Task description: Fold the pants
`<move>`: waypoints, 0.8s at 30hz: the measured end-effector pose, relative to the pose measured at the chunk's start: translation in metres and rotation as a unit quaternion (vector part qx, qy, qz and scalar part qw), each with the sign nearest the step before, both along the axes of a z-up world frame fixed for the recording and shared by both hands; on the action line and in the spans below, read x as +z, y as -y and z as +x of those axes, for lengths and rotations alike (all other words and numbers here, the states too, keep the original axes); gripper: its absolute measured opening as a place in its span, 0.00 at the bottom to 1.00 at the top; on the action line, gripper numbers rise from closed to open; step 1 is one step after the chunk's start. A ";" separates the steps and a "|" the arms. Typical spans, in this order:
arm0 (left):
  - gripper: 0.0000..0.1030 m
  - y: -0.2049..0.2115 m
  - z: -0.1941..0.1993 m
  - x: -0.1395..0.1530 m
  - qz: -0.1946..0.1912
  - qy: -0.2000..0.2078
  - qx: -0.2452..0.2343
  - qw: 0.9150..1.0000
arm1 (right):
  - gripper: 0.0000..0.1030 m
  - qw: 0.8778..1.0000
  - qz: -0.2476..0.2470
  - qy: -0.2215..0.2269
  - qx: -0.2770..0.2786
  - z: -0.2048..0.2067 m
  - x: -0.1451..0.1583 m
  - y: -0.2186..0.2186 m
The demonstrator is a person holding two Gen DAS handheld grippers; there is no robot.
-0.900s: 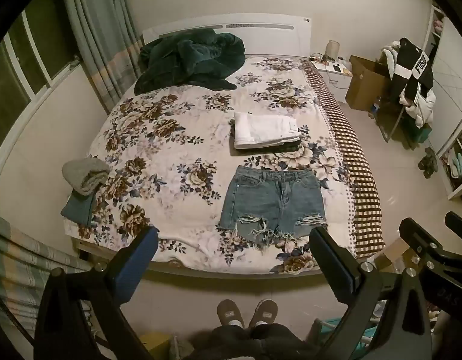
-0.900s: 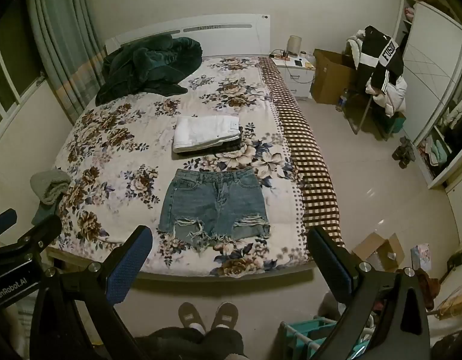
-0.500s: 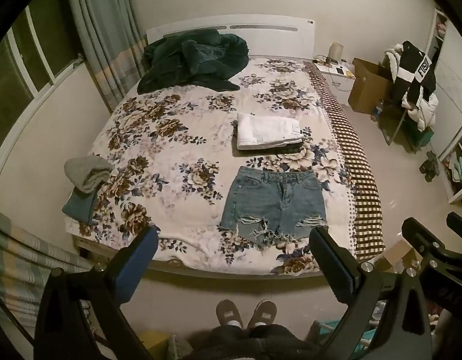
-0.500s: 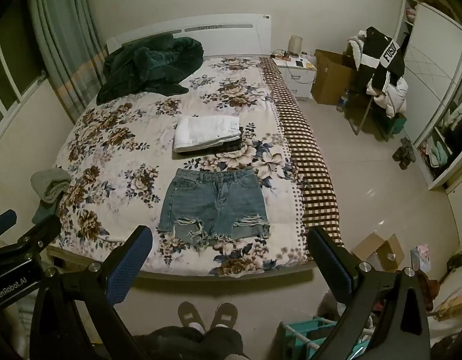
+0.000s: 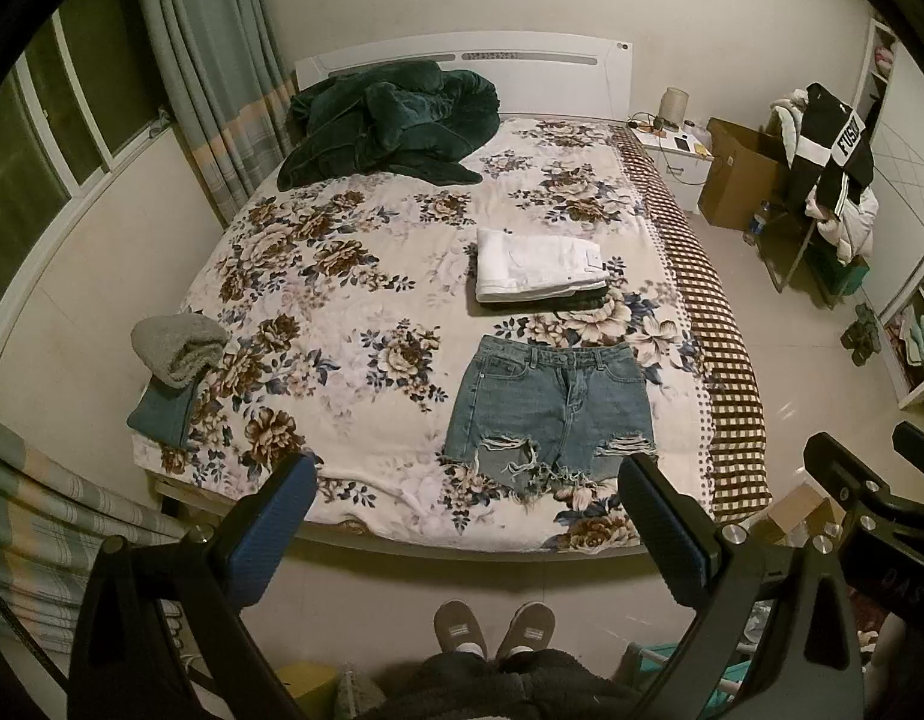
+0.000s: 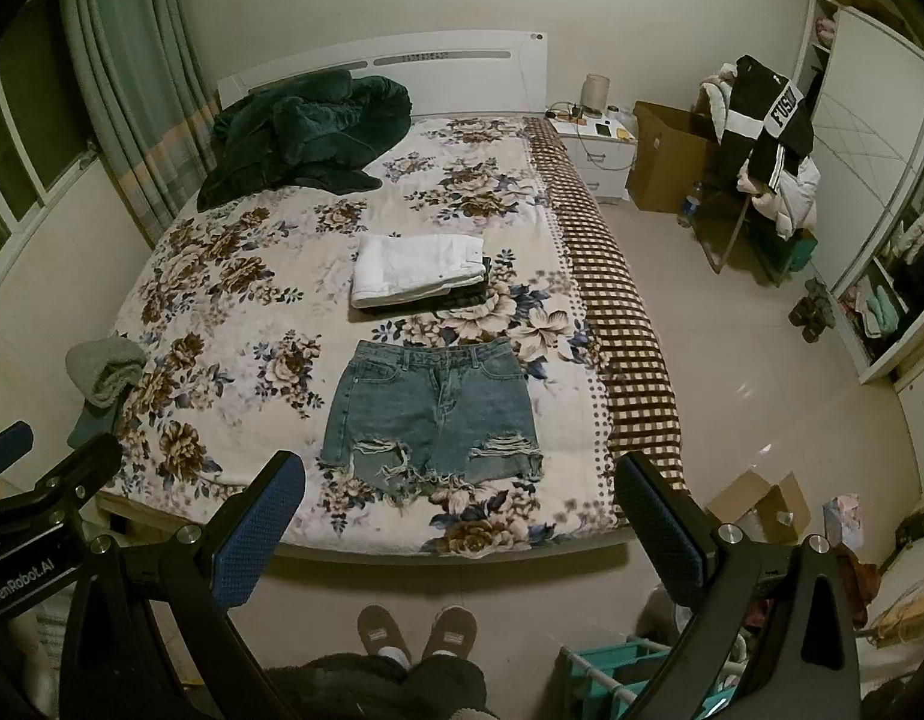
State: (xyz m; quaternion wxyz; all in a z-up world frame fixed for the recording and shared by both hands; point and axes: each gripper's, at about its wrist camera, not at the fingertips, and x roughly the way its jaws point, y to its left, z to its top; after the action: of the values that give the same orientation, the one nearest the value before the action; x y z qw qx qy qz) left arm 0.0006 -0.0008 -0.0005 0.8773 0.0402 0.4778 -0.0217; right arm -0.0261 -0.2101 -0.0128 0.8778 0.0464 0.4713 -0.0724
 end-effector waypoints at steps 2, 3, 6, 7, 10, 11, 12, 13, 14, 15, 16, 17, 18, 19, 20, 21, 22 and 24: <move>1.00 0.000 0.000 0.000 0.000 0.000 0.000 1.000 | 1.00 1.000 0.000 0.000 0.001 0.000 0.000 0.002; 1.00 0.000 0.000 0.000 0.000 0.000 0.000 1.000 | 1.00 1.000 0.000 0.000 0.001 0.000 0.000 0.002; 1.00 0.000 0.000 0.000 0.000 -0.001 -0.001 1.000 | 1.00 1.000 0.000 0.000 0.001 0.000 -0.001 0.002; 1.00 0.000 0.000 0.000 0.000 0.000 0.000 1.000 | 1.00 1.000 0.002 0.000 0.001 -0.001 -0.002 0.001; 1.00 0.000 0.000 0.000 0.000 0.000 0.001 1.000 | 1.00 1.000 0.002 -0.001 0.001 0.002 -0.001 -0.004; 1.00 0.000 0.000 0.000 0.000 0.000 0.001 1.000 | 1.00 1.000 0.002 -0.001 0.001 0.002 0.001 0.001; 1.00 0.000 0.000 0.000 0.001 0.000 0.001 1.000 | 1.00 1.000 0.001 -0.001 0.001 0.002 0.002 -0.002; 1.00 0.000 0.000 0.000 0.000 0.000 0.001 1.000 | 1.00 1.000 0.001 -0.001 0.002 0.003 0.001 0.000; 1.00 0.000 0.000 0.000 0.001 0.000 0.001 1.000 | 1.00 1.000 0.001 -0.001 0.001 0.003 0.001 0.001; 1.00 0.000 0.000 0.000 0.001 0.000 0.001 1.000 | 1.00 1.000 0.001 -0.001 0.001 0.002 0.001 0.001; 1.00 0.000 0.000 0.000 0.001 0.000 0.001 1.000 | 1.00 1.000 0.001 -0.001 0.001 0.003 0.001 0.000; 1.00 0.000 0.000 0.000 0.000 0.000 0.001 1.000 | 1.00 1.000 0.001 -0.001 0.001 0.003 0.001 0.000; 1.00 0.000 0.000 0.000 0.001 0.000 0.001 1.000 | 1.00 1.000 0.002 -0.001 0.001 0.002 0.001 0.001; 1.00 0.000 0.000 0.000 0.002 0.000 0.001 1.000 | 1.00 1.000 0.001 -0.001 0.001 0.003 0.001 -0.001; 1.00 0.000 0.000 0.000 0.000 0.000 0.001 1.000 | 1.00 1.000 0.001 -0.001 0.002 0.002 0.001 0.000; 1.00 0.000 0.000 0.000 0.000 0.000 0.001 1.000 | 1.00 1.000 0.002 -0.001 0.002 0.002 0.001 0.000; 1.00 0.000 0.000 0.000 0.001 0.000 0.001 1.000 | 1.00 1.000 0.002 -0.001 0.001 0.002 0.001 0.000; 1.00 0.000 0.000 0.000 0.001 0.000 0.001 1.000 | 1.00 1.000 0.002 -0.001 0.002 0.002 0.001 0.000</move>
State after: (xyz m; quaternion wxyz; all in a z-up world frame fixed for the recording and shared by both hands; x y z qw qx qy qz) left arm 0.0004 -0.0007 -0.0004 0.8774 0.0402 0.4776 -0.0205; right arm -0.0238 -0.2106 -0.0119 0.8773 0.0468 0.4725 -0.0702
